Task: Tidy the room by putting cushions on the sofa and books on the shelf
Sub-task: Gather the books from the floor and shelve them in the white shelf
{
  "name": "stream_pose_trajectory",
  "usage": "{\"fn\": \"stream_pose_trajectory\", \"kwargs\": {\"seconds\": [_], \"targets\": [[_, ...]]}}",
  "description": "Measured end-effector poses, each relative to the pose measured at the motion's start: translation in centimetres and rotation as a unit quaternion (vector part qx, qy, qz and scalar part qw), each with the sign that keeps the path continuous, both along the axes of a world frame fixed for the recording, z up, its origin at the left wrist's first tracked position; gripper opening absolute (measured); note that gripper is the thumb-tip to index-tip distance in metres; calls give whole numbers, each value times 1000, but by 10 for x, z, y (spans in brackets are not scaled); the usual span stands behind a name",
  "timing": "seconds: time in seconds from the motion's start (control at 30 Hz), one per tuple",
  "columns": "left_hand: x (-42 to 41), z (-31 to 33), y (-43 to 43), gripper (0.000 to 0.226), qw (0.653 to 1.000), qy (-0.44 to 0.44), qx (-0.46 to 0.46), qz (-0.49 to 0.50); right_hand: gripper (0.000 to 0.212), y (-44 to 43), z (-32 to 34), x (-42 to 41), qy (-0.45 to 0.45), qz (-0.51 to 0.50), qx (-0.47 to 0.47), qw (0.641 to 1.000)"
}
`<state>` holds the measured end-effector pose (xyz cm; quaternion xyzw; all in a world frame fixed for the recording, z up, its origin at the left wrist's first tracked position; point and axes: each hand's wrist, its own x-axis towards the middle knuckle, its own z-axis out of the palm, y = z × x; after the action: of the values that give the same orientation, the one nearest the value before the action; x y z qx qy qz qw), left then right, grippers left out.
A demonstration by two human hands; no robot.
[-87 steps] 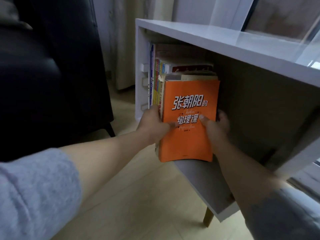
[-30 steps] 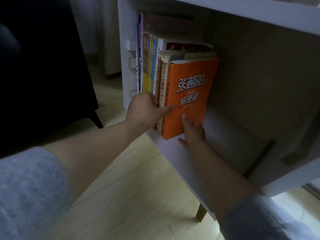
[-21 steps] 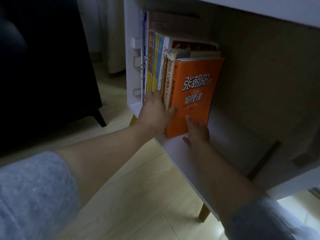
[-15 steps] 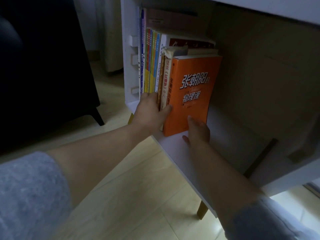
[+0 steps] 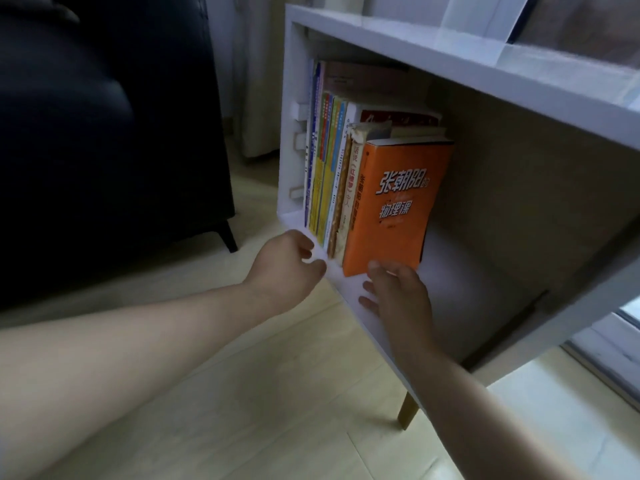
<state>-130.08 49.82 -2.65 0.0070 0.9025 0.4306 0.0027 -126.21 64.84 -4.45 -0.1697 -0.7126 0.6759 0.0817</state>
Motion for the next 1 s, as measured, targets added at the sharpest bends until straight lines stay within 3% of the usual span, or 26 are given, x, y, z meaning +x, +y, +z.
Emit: {"fn": "stream_pose_trajectory", "kwargs": {"seconds": [0.2,0.3,0.5,0.63,0.8,1.0], "targets": [[50,23,-35,33,1000,1,-1,26,26,-23,13,26,18,59,14,998],[67,43,-52,33,998,28,-23,46,22,-43,17,33,23,81,-11,996],[116,68,-112,25,989,78,-12,127,23,-114,39,54,49,232,5,971],[170,81,-153,14,978,99,-23,182,24,-157,50,85,74,319,15,945],[248,89,-202,14,966,47,-20,254,28,-203,73,120,119,418,28,900],[337,83,-271,12,905,51,8,423,25,-278,81,173,143,533,24,833]]}}
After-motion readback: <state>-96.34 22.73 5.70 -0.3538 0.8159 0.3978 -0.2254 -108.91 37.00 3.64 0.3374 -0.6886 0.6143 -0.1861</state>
